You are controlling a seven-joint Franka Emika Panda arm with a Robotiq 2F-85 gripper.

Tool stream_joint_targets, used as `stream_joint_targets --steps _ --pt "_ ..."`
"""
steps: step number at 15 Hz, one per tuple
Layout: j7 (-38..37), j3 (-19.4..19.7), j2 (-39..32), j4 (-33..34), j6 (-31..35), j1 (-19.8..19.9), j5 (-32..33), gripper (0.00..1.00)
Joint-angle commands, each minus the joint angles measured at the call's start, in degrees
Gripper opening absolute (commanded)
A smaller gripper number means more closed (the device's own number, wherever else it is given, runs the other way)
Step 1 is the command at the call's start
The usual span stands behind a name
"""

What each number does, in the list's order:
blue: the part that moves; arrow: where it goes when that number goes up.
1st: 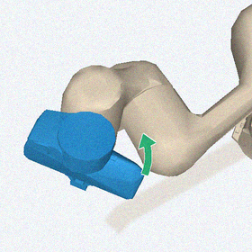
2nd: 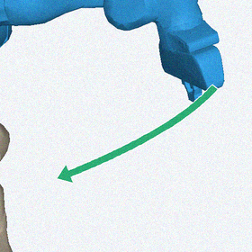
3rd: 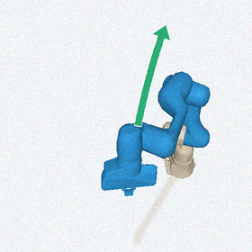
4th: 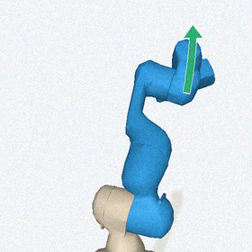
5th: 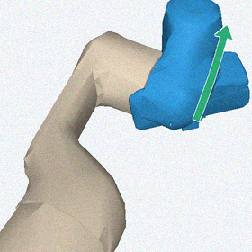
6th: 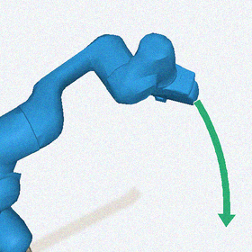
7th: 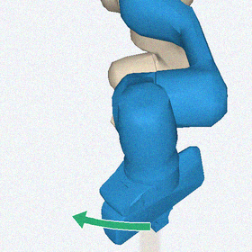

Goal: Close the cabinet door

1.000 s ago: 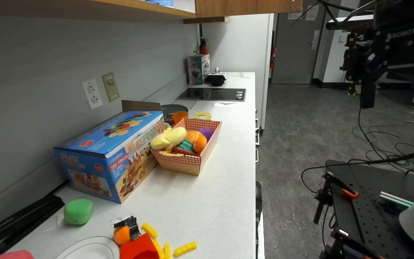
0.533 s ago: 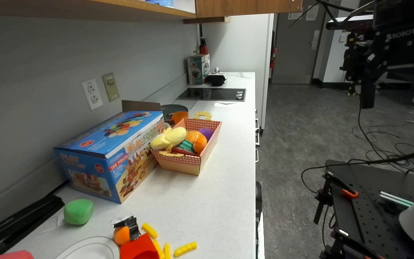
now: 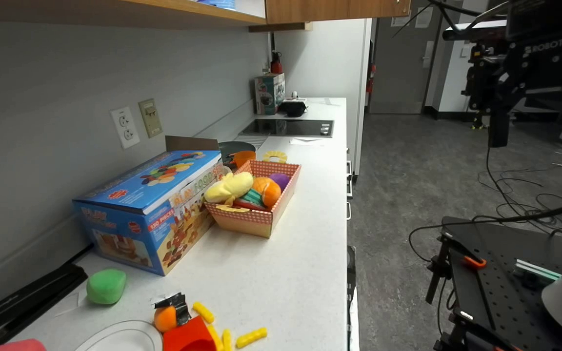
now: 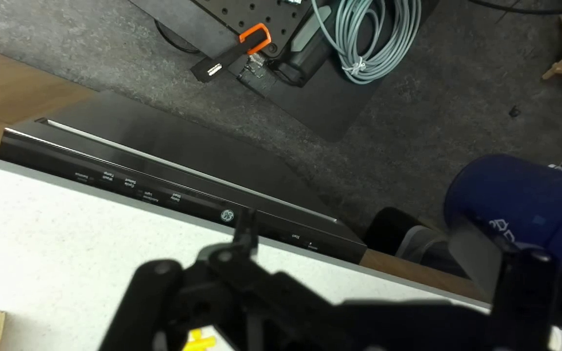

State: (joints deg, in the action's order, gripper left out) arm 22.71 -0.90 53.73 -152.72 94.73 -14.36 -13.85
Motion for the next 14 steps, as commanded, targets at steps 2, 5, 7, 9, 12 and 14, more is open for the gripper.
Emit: stream_joint_targets --steps 2,5,7,9,12,14 --pt "7.51 1.91 -8.7 5.63 2.64 -1.63 4.01 1.0" --pt "14.31 2.62 -10.95 8.35 1.58 -3.3 4.87 1.0" --pt "17.33 2.42 -12.23 9.59 1.61 -3.25 5.27 1.0" --pt "14.53 1.45 -10.64 7.46 2.49 -2.01 4.03 1.0" --pt "15.08 1.38 -10.48 7.18 2.04 -2.44 3.98 1.0" --pt "15.86 1.34 -9.15 7.23 -0.01 -3.75 2.14 1.0"
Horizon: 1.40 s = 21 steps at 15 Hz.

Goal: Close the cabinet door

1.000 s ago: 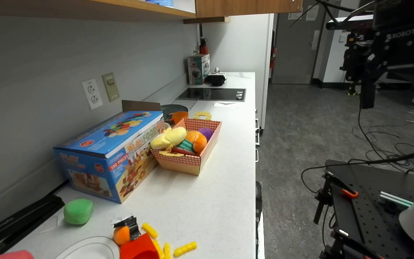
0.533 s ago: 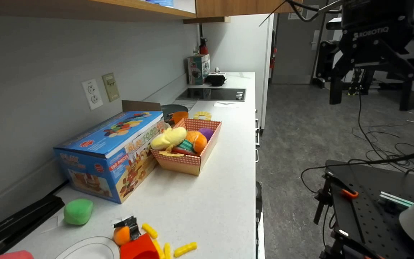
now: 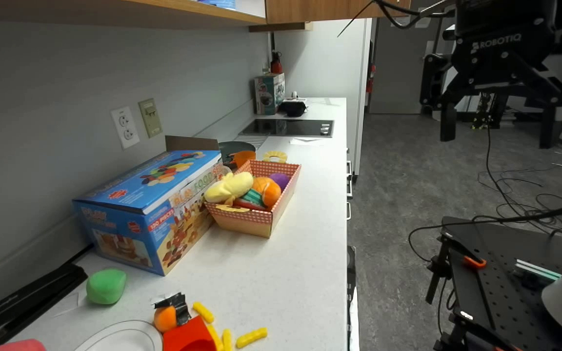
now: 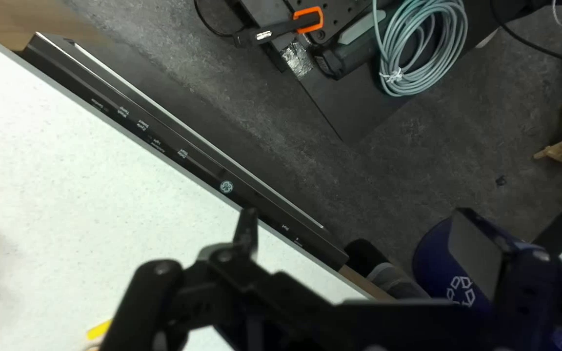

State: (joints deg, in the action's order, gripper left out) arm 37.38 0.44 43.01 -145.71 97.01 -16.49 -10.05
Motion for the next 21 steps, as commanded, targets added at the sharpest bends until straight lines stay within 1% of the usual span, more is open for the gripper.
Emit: stream_joint_targets --steps 1,6,9,12,14,16,17,18,19,21 --pt "1.03 -0.48 2.4 0.25 -3.16 -2.02 -2.19 1.0" --pt "-1.56 -3.83 9.84 2.4 -9.43 -4.58 -4.33 1.0" --pt "-4.86 -6.95 14.24 6.21 -11.41 -6.48 -7.53 1.0" --pt "-8.65 -10.68 16.13 11.32 -9.86 -8.32 -10.44 1.0" --pt "-11.4 -13.3 16.3 14.88 -8.75 -8.95 -11.06 1.0" --pt "-14.37 -15.67 16.21 18.01 -7.7 -8.43 -10.41 1.0" --pt "-16.74 -17.11 16.31 19.35 -7.0 -7.27 -9.34 1.0" --pt "-14.2 -15.08 16.04 17.03 -7.9 -9.16 -9.56 1.0" --pt "-14.93 -15.73 16.04 17.79 -7.85 -9.17 -9.51 1.0" --pt "-14.92 -15.68 15.91 17.43 -7.86 -9.18 -9.51 1.0"
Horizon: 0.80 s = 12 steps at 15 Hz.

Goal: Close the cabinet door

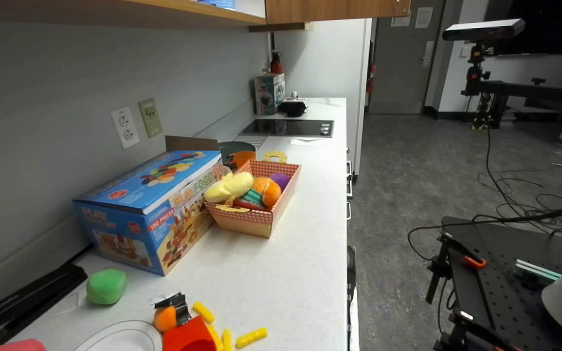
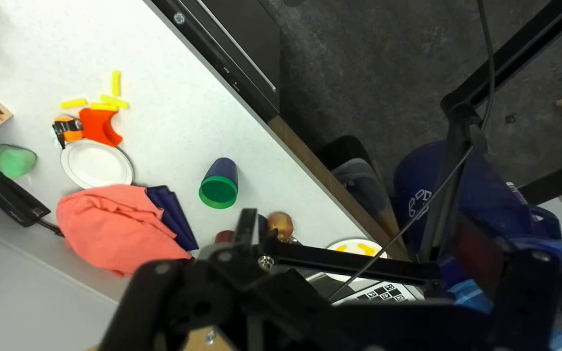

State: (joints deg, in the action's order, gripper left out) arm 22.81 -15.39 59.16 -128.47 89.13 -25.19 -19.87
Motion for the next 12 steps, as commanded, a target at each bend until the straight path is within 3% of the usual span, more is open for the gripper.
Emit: stream_joint_targets --steps 1,5,12 --pt "-0.29 0.4 -0.31 -0.08 0.02 -0.45 0.3 1.0" --pt "-0.28 0.46 -0.39 -0.25 0.02 -0.44 0.29 1.0" --pt "-7.81 -0.6 -1.42 5.86 4.39 2.62 0.48 1.0"
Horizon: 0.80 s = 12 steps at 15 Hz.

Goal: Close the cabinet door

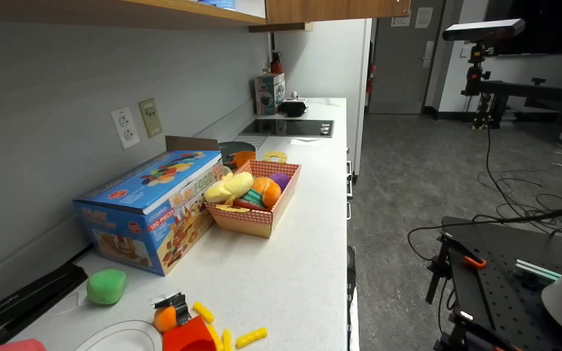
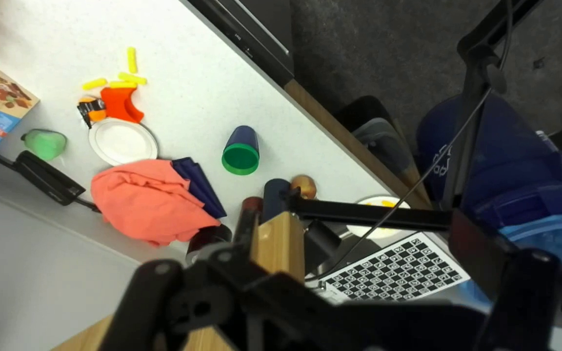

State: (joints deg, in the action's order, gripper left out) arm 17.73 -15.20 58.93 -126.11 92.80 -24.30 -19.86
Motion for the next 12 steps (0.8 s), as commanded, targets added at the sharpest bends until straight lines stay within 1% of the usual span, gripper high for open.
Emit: stream_joint_targets --steps 1,3,4,5,6,8,9,10,12 --pt "-3.27 -0.89 -1.41 4.08 1.24 1.78 0.43 1.0" --pt "-3.76 -0.95 -1.56 5.01 1.73 2.16 1.32 1.0" --pt "0.52 0.28 3.22 -8.58 9.98 1.85 1.85 1.0" --pt "0.58 0.21 3.14 -9.43 11.78 1.99 2.5 1.0" --pt "0.82 0.22 3.2 -12.77 15.9 1.92 3.0 1.0" --pt "1.2 0.51 2.0 -20.12 25.38 1.34 3.71 1.0" --pt "2.17 0.02 1.48 -23.67 29.97 2.43 2.78 1.0" --pt "2.6 0.02 0.71 -27.16 34.7 2.71 2.35 1.0" --pt "4.91 0.91 -0.68 -33.79 43.99 3.12 1.07 1.0"
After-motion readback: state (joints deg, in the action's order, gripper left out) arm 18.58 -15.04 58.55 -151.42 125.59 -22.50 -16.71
